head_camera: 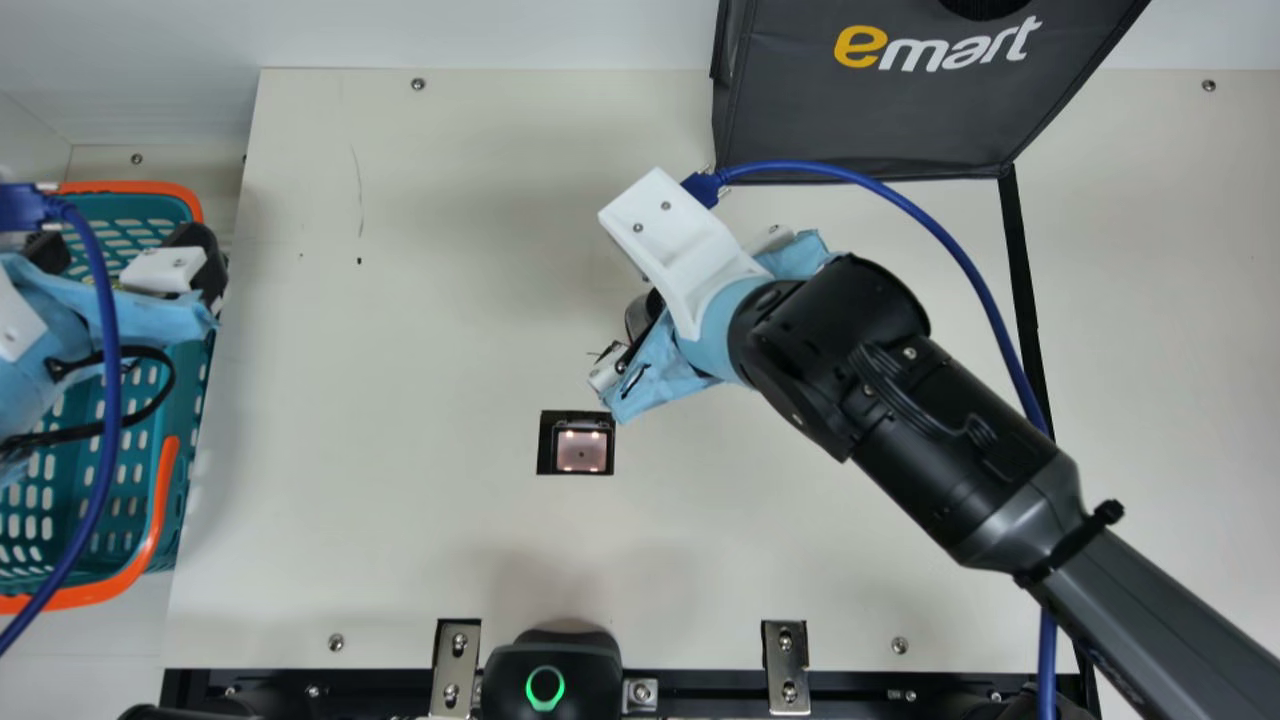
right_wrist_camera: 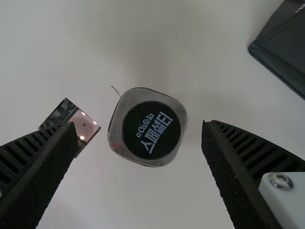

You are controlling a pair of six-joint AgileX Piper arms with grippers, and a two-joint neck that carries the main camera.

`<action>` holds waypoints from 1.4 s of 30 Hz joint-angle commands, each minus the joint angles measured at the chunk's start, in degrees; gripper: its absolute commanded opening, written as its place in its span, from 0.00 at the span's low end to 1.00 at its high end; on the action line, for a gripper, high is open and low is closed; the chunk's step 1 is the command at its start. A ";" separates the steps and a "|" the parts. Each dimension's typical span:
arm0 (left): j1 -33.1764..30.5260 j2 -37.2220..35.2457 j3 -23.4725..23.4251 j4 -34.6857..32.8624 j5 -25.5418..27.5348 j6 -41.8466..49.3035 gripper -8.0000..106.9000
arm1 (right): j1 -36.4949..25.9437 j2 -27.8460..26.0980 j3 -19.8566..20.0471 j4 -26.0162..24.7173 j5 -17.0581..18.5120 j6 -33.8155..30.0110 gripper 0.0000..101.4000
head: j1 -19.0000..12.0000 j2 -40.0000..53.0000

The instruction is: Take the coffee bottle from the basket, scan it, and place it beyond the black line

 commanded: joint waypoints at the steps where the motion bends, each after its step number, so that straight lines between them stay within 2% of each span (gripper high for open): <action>1: 0.00 0.00 0.00 0.00 0.00 0.00 0.85 | 0.05 0.38 -0.12 -0.04 -0.03 -0.08 0.90 | -1.48 0.09; 19: 0.00 0.00 0.00 0.00 0.00 0.00 0.85 | 0.31 3.11 -0.37 -0.11 -0.64 -0.38 0.90 | -1.48 0.09; 32: 0.00 0.00 0.00 0.00 0.00 0.00 0.85 | -0.19 3.26 -0.01 -0.88 -0.73 -0.27 0.04 | -1.48 0.09; 33: 0.00 0.00 0.00 0.00 0.00 0.00 0.85 | -0.23 3.25 0.00 -0.89 -0.73 -0.30 0.00 | -1.48 0.09; 39: 0.00 0.00 0.00 0.00 0.00 0.00 0.85 | -0.35 3.26 -0.05 -0.82 -0.73 -0.51 0.00 | -1.48 0.09; 42: 0.00 0.00 0.00 0.00 0.00 0.00 0.85 | -0.35 3.26 -0.07 -0.78 -0.74 -0.59 0.00 | -1.48 -3.92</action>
